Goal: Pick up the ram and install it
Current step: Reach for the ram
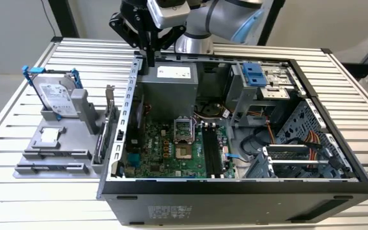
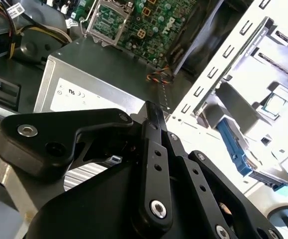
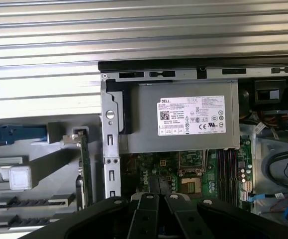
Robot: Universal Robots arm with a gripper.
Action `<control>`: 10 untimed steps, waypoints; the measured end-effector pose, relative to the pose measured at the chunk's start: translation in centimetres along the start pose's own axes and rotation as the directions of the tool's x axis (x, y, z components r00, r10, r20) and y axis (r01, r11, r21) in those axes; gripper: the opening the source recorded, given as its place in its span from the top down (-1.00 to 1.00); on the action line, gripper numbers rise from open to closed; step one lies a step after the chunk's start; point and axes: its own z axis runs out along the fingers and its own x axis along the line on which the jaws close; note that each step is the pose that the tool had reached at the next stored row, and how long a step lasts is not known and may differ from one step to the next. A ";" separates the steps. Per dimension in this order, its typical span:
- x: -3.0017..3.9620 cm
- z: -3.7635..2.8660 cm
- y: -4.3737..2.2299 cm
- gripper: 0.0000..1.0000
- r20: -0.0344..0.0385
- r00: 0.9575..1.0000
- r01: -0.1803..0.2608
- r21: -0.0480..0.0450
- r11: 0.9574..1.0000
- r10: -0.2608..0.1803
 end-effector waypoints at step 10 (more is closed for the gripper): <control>0.86 -0.02 -0.06 1.00 0.000 1.000 0.000 0.000 1.000 0.000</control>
